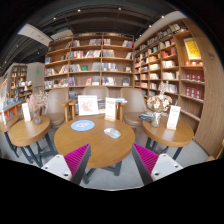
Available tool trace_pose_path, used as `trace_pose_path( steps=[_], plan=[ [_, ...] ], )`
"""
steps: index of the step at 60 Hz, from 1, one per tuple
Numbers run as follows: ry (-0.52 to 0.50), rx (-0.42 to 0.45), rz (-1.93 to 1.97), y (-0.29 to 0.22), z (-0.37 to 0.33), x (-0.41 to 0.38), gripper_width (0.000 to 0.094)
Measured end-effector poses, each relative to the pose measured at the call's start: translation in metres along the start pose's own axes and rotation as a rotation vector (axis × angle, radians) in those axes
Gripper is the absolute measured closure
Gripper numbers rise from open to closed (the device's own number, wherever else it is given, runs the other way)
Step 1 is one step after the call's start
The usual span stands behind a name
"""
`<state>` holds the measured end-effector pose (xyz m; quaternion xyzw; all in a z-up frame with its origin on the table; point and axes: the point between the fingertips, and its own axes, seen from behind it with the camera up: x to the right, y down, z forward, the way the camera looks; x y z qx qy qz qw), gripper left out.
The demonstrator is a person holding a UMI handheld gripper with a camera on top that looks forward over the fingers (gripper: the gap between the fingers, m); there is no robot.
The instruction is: Arrange mouse
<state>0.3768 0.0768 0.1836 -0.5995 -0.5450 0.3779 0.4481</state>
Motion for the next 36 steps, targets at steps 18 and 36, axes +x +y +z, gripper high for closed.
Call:
trace_pose_path(
  steps=[18, 36],
  plan=[
    [0.011, -0.023, 0.012, 0.018, 0.068, 0.013, 0.0080],
    [0.009, -0.060, 0.004, 0.041, 0.133, 0.014, 0.0081]
  ],
)
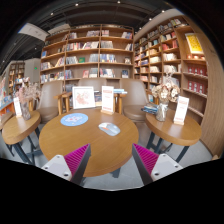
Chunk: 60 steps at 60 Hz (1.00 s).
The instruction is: Arrange mouse
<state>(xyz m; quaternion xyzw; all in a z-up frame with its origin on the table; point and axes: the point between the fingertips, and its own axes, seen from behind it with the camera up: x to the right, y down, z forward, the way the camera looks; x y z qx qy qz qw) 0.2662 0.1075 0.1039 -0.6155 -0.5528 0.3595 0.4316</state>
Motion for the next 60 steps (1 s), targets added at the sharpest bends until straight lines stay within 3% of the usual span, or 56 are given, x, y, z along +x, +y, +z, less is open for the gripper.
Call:
trace_pose_path(
  steps=[60],
  plan=[
    [0.011, -0.204, -0.043, 0.019, 0.230, 0.021, 0.0089]
  ],
)
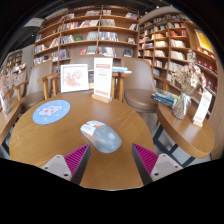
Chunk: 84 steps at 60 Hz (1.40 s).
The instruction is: Arrange mouse
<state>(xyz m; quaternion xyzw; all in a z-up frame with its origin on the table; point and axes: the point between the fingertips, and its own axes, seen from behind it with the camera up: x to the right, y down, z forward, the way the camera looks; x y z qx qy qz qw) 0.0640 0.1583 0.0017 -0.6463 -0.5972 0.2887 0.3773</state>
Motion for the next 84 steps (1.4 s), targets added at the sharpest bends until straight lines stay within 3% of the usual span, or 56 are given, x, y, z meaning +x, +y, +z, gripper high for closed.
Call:
trace_pose_path(
  steps=[37, 49, 52, 54, 60, 68, 76, 84],
  plan=[
    [-0.018, -0.072, 0.065, -0.042, 0.097, 0.001, 0.0109],
    [-0.010, -0.063, 0.075, -0.049, 0.107, -0.001, 0.0220],
    [-0.015, -0.059, 0.070, -0.050, 0.109, -0.003, 0.0313],
    [-0.014, -0.058, 0.069, -0.051, 0.111, -0.004, 0.0431],
    [0.018, -0.085, 0.089, -0.052, 0.111, -0.002, 0.0486],
    [-0.032, -0.087, 0.139, -0.081, 0.091, -0.027, 0.0498],
    [-0.073, 0.005, 0.098, -0.142, 0.061, -0.077, 0.0498],
    [-0.156, 0.040, 0.092, -0.180, 0.054, -0.161, 0.0498]
  ],
)
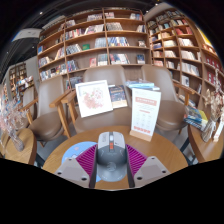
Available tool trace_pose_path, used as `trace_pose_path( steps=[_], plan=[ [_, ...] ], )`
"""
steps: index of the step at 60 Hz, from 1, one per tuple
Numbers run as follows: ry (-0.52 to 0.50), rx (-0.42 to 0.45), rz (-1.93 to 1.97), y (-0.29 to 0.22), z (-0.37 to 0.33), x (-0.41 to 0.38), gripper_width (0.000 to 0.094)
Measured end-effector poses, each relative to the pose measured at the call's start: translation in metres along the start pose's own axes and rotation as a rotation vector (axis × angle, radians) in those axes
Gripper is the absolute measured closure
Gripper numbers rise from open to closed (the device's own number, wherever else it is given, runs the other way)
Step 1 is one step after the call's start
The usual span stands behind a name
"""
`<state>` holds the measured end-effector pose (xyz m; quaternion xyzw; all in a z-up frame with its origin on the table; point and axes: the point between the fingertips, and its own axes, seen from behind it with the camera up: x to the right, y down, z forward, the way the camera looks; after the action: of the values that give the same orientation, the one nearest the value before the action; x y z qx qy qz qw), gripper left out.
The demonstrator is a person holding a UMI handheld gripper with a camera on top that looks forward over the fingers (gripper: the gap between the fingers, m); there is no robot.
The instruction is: Arrange mouse
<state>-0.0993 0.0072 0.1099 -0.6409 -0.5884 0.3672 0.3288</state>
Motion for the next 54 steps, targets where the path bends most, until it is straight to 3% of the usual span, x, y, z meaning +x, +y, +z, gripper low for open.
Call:
trace_pose_path(
  steps=[14, 30, 39, 45, 48, 54],
  plan=[
    [-0.013, -0.089, -0.036, 0.042, 0.074, -0.089, 0.0499],
    [0.035, -0.130, -0.046, 0.086, 0.100, -0.099, 0.0487],
    [0.048, -0.102, -0.072, 0.088, 0.104, -0.093, 0.0389],
    [0.077, -0.077, -0.093, 0.084, 0.101, -0.087, 0.0069],
    [0.090, -0.072, -0.099, 0.083, 0.095, -0.084, 0.0112],
    [0.103, -0.082, -0.075, 0.080, 0.067, -0.077, 0.0089]
  ],
)
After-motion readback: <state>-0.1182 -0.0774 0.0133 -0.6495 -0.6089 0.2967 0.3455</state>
